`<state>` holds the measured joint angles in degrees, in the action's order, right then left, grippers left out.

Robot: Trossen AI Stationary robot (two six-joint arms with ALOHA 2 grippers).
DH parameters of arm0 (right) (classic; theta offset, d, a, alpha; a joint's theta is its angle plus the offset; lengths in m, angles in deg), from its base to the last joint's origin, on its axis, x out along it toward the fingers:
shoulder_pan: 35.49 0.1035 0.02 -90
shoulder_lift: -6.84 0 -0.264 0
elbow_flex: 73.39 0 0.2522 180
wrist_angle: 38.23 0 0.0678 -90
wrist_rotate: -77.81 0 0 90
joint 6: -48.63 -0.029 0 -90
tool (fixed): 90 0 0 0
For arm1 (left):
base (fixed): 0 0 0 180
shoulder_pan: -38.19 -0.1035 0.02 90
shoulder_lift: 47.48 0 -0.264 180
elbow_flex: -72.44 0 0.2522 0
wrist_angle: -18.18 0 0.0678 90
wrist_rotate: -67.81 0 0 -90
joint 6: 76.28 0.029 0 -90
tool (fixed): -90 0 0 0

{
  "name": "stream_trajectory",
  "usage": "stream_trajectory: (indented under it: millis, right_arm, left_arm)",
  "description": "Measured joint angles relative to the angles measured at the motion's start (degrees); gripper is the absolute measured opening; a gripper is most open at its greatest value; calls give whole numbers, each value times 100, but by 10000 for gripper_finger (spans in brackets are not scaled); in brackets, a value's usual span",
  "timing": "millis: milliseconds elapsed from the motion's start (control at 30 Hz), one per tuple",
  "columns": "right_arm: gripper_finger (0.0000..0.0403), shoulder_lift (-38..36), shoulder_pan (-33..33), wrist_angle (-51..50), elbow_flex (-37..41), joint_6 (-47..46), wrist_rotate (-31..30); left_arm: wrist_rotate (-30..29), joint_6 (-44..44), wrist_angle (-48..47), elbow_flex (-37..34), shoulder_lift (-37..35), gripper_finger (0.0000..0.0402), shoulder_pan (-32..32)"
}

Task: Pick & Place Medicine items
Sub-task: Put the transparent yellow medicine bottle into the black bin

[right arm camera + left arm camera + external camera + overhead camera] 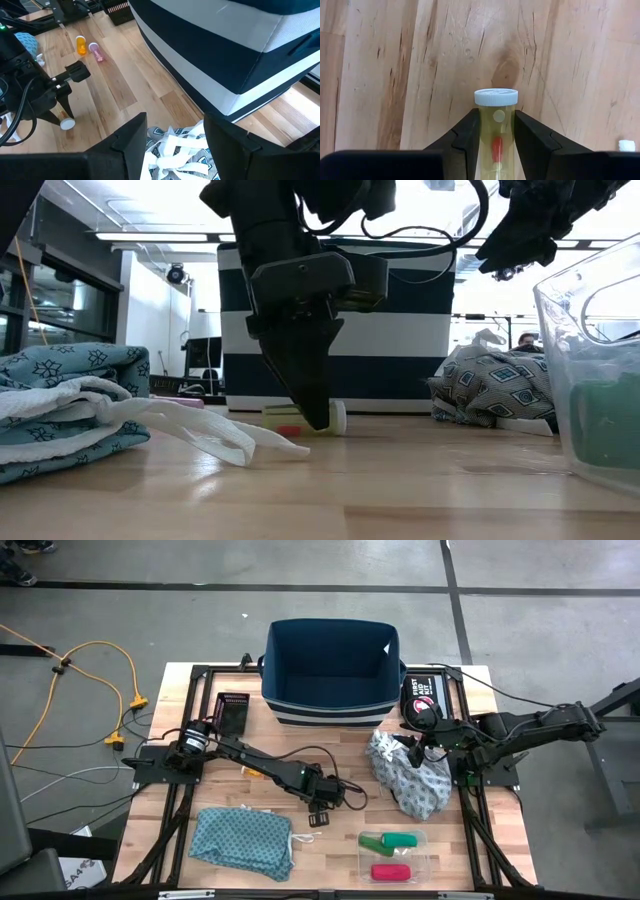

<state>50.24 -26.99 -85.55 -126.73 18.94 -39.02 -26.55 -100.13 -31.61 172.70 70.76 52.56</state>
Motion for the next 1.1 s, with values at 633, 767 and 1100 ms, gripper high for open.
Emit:
stream_trajectory:
  millis: [633, 767, 1100]
  right_arm:
    - [184, 1, -1, -4, 0, 0, 0]
    - [184, 1, -1, -4, 0, 0, 0]
    - [184, -1, -1, 13, 0, 0, -2]
  left_arm:
    - [-126, 23, -1322, -4, -1501, 101, -308]
    - [-196, -1, -1462, -4, -1662, 101, -236]
    - [-194, -480, -1648, -406, -2066, 101, -74]
